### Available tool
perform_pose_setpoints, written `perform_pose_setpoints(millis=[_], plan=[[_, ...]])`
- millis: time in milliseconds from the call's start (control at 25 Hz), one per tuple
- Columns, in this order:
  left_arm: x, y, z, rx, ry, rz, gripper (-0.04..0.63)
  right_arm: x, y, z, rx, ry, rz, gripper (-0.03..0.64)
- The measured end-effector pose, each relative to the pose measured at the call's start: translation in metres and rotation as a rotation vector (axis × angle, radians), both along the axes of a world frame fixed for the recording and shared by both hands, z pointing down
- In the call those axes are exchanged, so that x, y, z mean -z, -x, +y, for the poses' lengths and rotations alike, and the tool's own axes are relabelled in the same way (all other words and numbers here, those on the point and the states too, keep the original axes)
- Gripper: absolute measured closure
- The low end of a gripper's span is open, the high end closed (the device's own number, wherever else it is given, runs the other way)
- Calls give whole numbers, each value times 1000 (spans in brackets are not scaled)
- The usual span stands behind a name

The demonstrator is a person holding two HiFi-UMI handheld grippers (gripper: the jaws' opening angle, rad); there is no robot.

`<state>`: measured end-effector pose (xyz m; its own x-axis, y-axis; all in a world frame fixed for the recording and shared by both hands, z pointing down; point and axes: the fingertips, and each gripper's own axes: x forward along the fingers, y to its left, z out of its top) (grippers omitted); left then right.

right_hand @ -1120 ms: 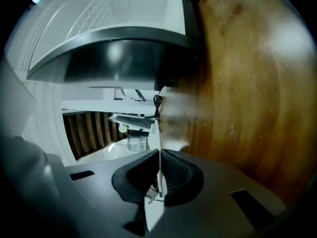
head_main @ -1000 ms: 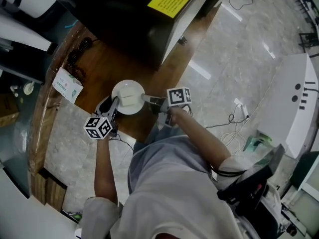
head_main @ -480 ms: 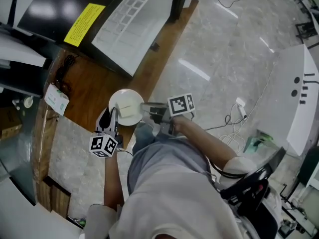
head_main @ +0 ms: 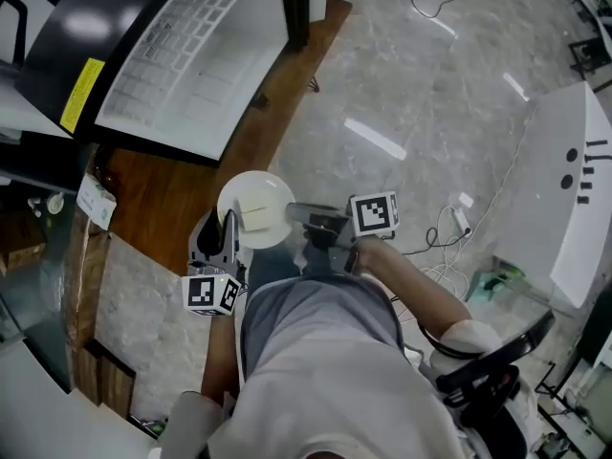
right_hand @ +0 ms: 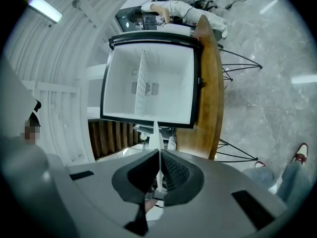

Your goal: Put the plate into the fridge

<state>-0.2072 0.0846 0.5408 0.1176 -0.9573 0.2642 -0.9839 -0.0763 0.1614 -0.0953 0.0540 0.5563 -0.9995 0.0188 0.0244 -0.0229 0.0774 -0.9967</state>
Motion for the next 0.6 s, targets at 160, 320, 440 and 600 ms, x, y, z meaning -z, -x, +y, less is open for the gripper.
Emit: perform_pose_setpoints(millis=[160, 320, 440, 600], plan=[[30, -71, -31, -19, -27, -47, 472, 27, -72, -26, -53, -22, -29, 592], [45, -122, -78, -70, -93, -24, 472, 39, -127, -63, -126, -35, -27, 592], [56, -186, -143, -95, -149, -12, 472, 46, -194, -125, -167, -60, -40, 592], [70, -217, -233, -96, -192, 19, 473, 57, -226, -214, -190, -79, -58, 592]])
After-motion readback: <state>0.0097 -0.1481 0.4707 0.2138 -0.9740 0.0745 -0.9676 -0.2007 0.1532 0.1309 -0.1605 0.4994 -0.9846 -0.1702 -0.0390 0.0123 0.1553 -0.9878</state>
